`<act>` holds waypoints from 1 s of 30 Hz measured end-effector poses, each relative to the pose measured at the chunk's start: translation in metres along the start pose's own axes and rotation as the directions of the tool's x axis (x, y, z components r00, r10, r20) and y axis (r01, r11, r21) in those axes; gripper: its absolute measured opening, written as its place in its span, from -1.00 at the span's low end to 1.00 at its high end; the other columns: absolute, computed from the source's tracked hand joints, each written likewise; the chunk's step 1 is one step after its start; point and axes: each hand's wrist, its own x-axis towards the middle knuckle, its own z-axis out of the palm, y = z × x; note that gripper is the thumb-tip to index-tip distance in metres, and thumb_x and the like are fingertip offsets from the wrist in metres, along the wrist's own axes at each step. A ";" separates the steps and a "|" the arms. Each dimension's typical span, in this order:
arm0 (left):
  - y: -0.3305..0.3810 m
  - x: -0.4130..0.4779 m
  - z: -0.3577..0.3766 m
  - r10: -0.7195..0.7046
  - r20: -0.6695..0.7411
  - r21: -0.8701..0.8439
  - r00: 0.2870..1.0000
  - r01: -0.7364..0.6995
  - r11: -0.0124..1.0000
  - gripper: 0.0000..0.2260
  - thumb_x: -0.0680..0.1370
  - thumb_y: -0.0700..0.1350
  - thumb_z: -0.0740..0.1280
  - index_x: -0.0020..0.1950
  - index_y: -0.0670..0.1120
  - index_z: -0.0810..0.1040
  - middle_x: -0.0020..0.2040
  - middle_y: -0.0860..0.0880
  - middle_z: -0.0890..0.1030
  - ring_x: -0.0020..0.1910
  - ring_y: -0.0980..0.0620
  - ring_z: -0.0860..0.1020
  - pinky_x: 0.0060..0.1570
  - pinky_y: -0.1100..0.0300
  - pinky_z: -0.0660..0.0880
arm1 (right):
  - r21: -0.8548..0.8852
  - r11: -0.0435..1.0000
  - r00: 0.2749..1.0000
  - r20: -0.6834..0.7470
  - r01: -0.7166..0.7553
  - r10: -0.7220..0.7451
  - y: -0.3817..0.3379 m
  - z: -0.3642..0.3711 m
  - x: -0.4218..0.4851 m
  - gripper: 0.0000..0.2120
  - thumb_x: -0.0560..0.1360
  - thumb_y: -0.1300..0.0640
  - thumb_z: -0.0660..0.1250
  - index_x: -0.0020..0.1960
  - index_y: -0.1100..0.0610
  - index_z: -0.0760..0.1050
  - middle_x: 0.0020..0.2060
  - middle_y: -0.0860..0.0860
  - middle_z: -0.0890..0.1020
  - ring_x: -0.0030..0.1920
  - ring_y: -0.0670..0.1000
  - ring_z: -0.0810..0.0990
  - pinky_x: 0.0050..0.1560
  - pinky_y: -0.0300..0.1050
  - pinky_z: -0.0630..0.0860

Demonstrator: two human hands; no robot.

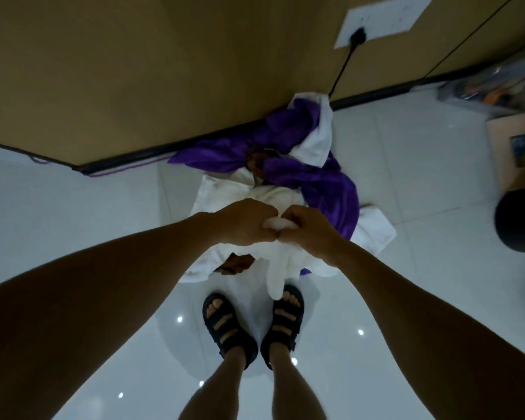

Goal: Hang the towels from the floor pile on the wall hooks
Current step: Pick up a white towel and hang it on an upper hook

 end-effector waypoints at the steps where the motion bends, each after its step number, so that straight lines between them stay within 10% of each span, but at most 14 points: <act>1: 0.012 -0.017 -0.020 0.009 -0.029 -0.040 1.000 -0.010 0.999 -0.83 0.54 -0.04 0.33 -0.08 -0.15 0.53 -0.16 -0.08 0.55 -0.16 0.00 0.50 -0.12 0.11 0.43 | -0.034 0.999 0.997 0.076 -0.024 0.026 -0.019 -0.009 -0.017 -0.82 0.39 0.20 0.47 -0.08 0.09 0.51 -0.22 -0.02 0.56 -0.17 -0.01 0.53 -0.13 -0.13 0.47; 4: 0.052 -0.072 -0.079 0.010 -0.124 -0.137 0.992 -0.027 0.990 -0.75 0.52 -0.13 0.34 -0.34 -0.12 0.42 -0.36 -0.01 0.43 -0.39 0.14 0.38 -0.33 0.21 0.28 | -0.224 0.971 0.965 0.225 -0.082 0.134 -0.076 -0.032 -0.065 -0.45 0.36 0.13 0.51 0.30 0.06 0.40 0.07 -0.02 0.52 0.11 0.05 0.48 0.16 -0.05 0.44; 9: 0.107 -0.159 -0.176 -0.053 -0.432 -0.237 0.900 -0.056 0.970 -0.76 0.31 -0.04 0.26 -0.36 -0.23 0.42 -0.39 -0.14 0.46 -0.33 0.01 0.47 -0.31 0.12 0.40 | -0.377 0.921 0.968 0.177 -0.099 0.176 -0.175 -0.074 -0.143 -0.29 0.33 0.04 0.54 0.39 0.04 0.30 0.18 -0.02 0.49 0.23 0.09 0.46 0.27 -0.01 0.45; 16: 0.163 -0.272 -0.271 -0.052 -0.291 0.099 0.955 0.084 0.992 -0.73 0.19 0.08 0.30 -0.18 0.03 0.40 -0.23 0.12 0.41 -0.16 0.00 0.44 -0.21 0.16 0.32 | -0.160 0.973 0.983 -0.041 0.169 -0.177 -0.313 -0.114 -0.258 -0.82 0.43 0.29 0.44 -0.16 0.07 0.49 -0.32 -0.03 0.56 -0.39 -0.13 0.56 -0.49 -0.30 0.38; 21: 0.224 -0.322 -0.304 0.030 -0.300 -0.073 0.954 -0.054 0.996 -0.60 0.44 0.08 0.43 0.23 0.04 0.48 0.09 0.07 0.56 0.05 0.03 0.54 0.02 0.17 0.46 | -0.249 0.887 0.884 -0.172 0.389 -0.435 -0.395 -0.118 -0.314 -0.85 0.42 0.30 0.43 -0.18 0.09 0.52 -0.29 -0.03 0.57 -0.32 -0.13 0.53 -0.40 -0.35 0.41; 26: 0.276 -0.369 -0.346 -0.017 -0.569 -0.439 0.822 -0.287 0.851 -0.77 0.19 -0.09 0.46 -0.18 -0.09 0.66 -0.08 -0.14 0.67 -0.03 -0.18 0.63 0.06 -0.01 0.53 | -0.179 0.882 0.842 -0.266 0.435 -0.469 -0.435 -0.146 -0.357 -0.79 0.47 0.05 0.43 -0.22 0.18 0.57 -0.27 0.01 0.63 -0.25 -0.06 0.58 -0.16 -0.22 0.49; 30: 0.319 -0.397 -0.370 -0.033 -0.594 -0.546 0.804 -0.373 0.750 -0.74 0.25 -0.17 0.34 -0.10 -0.22 0.57 -0.03 -0.23 0.60 -0.02 -0.20 0.58 0.05 -0.02 0.51 | -0.007 0.831 0.793 -0.293 0.557 -0.534 -0.452 -0.163 -0.382 -0.79 0.55 0.05 0.33 -0.09 0.18 0.60 -0.13 0.11 0.67 -0.09 0.09 0.63 0.05 0.01 0.54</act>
